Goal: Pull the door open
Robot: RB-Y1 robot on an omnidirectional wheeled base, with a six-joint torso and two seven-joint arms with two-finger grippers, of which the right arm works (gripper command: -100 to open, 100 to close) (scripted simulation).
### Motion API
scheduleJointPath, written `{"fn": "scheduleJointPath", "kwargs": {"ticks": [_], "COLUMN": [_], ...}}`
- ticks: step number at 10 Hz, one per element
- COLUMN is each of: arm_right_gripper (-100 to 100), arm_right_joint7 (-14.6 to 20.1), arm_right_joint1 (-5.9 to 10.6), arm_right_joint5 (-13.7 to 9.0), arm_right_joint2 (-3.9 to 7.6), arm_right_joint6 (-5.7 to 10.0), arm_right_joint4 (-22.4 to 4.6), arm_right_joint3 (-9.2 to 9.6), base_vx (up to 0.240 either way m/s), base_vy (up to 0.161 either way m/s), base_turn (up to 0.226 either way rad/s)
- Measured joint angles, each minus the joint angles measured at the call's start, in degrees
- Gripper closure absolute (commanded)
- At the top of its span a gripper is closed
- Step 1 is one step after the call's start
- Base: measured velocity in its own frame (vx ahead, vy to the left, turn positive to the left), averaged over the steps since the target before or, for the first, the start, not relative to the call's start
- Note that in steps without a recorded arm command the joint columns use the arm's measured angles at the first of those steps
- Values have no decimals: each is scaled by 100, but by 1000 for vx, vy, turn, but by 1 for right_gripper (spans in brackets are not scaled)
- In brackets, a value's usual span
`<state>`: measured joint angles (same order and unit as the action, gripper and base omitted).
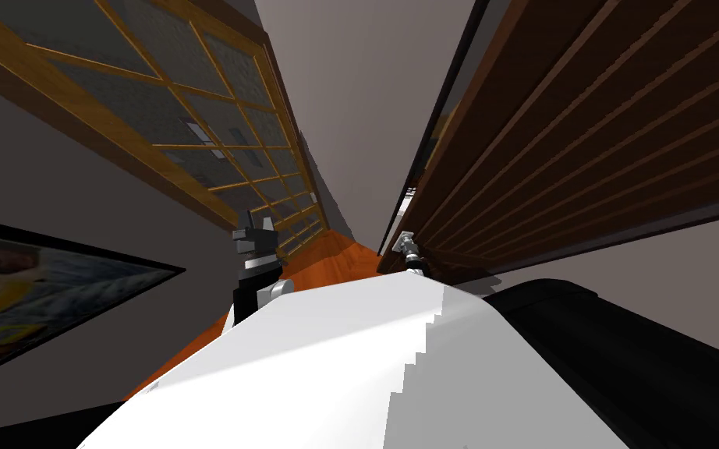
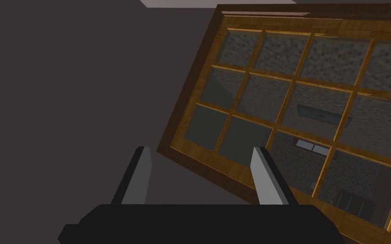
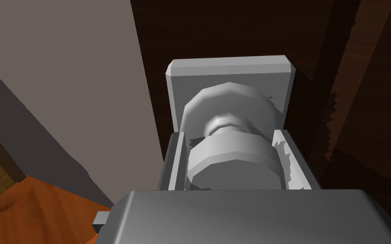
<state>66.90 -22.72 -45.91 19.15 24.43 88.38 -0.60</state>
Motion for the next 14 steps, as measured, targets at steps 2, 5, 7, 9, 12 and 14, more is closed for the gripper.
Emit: {"fn": "scheduleJointPath", "kwargs": {"ticks": [2, 5, 7, 9, 12, 14], "arm_right_gripper": [100, 100, 100, 100, 100, 100], "arm_right_joint7": [48, 202, 348, 476, 575, 692], "arm_right_joint1": [-32, -68, -106, -152, -194, -204], "arm_right_joint5": [9, 40, 70, 97, 122, 140], "arm_right_joint2": [43, 212, 372, 512, 613, 750], "arm_right_joint6": [2, 85, 158, 209, 249, 337], "arm_right_joint4": [-13, 14, 20, 36, 17, 18], "arm_right_joint3": [56, 184, 309, 428, 539, 604], "base_vx": [-201, -261, -301, -256, -180, -210], "base_vy": [-22, -43, -29, -33, -14, -34], "base_turn": [132, 158, 167, 110, 113, 101]}}
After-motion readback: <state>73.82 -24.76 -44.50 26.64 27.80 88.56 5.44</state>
